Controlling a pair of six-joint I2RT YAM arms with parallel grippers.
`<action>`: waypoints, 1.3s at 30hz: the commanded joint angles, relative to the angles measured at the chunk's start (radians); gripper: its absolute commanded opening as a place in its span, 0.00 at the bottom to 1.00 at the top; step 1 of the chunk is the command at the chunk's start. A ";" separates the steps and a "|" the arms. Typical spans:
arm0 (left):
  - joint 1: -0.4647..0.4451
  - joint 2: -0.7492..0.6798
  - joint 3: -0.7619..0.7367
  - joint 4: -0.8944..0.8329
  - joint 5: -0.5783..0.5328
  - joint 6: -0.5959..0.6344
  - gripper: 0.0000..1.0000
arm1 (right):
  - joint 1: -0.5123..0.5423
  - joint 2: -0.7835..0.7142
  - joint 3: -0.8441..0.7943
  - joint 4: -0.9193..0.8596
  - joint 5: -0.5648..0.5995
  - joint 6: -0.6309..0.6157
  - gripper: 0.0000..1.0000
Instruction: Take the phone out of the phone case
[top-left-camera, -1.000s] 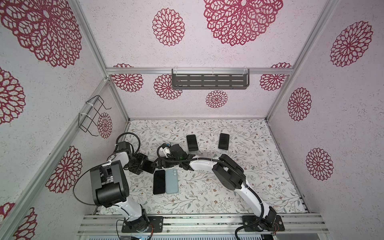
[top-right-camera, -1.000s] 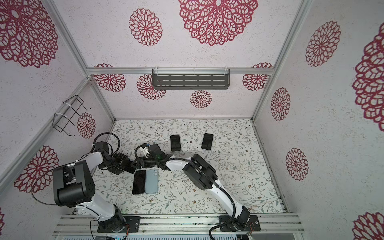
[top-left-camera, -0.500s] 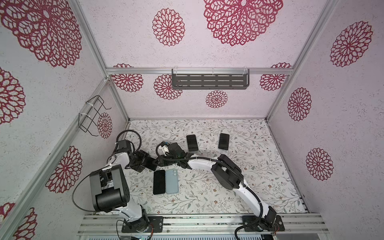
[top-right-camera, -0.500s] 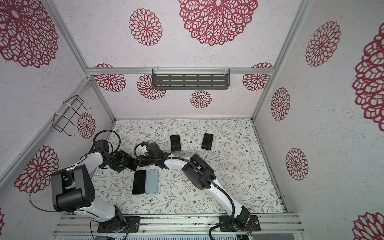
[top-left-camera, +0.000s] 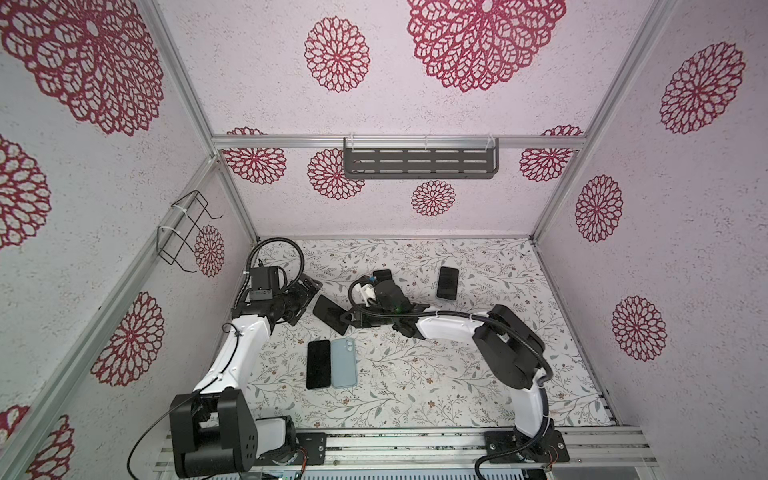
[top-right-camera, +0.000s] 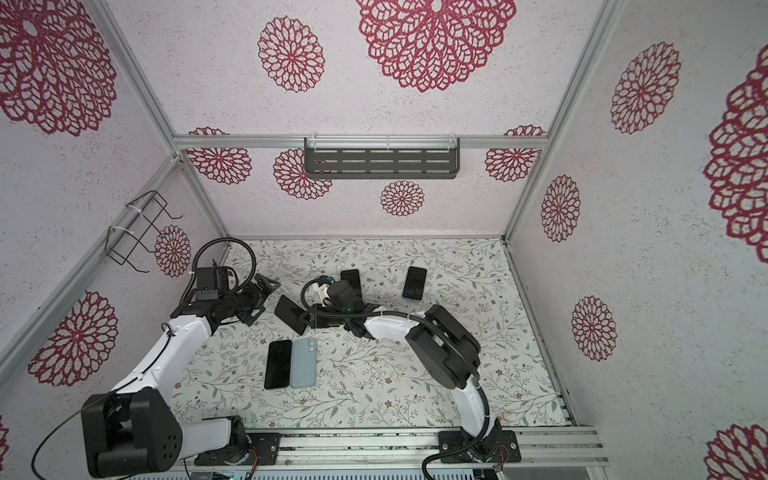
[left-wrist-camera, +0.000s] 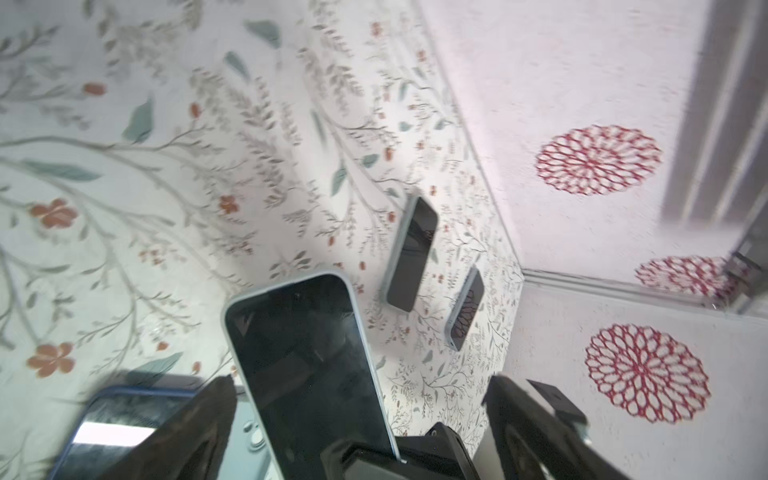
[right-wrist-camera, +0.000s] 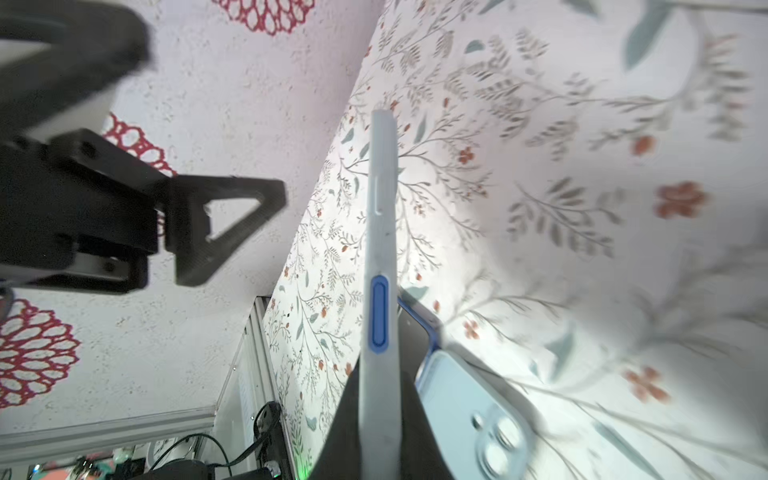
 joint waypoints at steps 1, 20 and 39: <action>-0.105 -0.059 0.065 0.133 -0.060 0.065 0.97 | -0.096 -0.267 -0.124 0.014 0.055 -0.061 0.00; -0.530 0.259 0.243 0.787 0.146 0.073 0.97 | -0.551 -0.896 -0.534 0.427 -0.159 0.109 0.00; -0.592 0.420 0.210 1.309 0.258 -0.238 0.88 | -0.533 -0.793 -0.610 0.892 -0.177 0.399 0.00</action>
